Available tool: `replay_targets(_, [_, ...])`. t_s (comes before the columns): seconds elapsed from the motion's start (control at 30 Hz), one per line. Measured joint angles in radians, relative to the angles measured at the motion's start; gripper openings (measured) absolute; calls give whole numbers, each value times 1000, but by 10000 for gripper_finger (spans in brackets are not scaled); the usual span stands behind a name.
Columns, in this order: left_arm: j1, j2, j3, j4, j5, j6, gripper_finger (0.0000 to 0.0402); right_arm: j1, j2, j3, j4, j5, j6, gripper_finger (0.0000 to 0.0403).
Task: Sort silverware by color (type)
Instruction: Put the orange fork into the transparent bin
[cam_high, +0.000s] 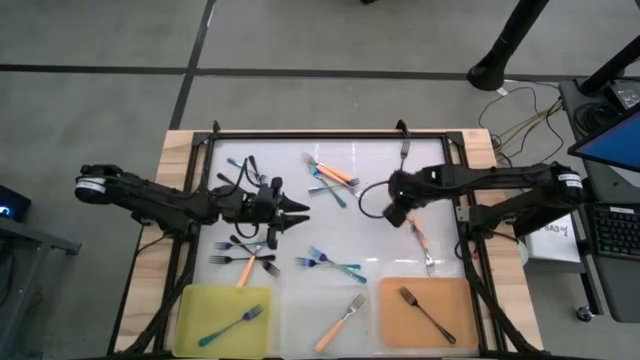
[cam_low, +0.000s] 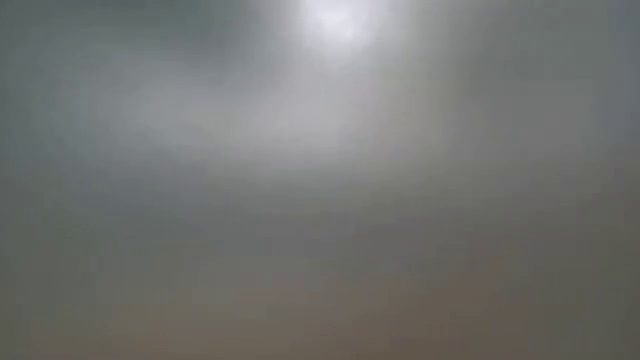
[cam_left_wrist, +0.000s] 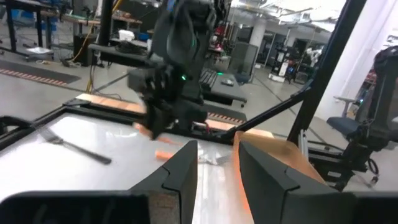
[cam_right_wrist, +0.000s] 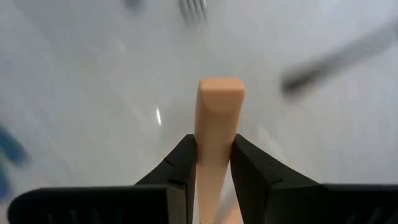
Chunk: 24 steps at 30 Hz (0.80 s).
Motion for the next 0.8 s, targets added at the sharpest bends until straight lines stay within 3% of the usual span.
replay_targets(0.2, [-23,94,-1,186,0,65,98,70,6,105,325,185,-160,65])
replay_targets(0.33, [-28,172,-5,331,-9,96,98,113,35,138,578,236,-292,65])
replay_targets(0.43, [-28,227,-6,396,-95,136,98,133,62,151,727,237,-366,65])
replay_targets(0.63, [-28,315,0,409,-394,195,98,156,140,164,907,237,-453,65])
replay_targets(0.8, [-31,369,30,433,-408,187,98,157,216,165,997,237,-499,65])
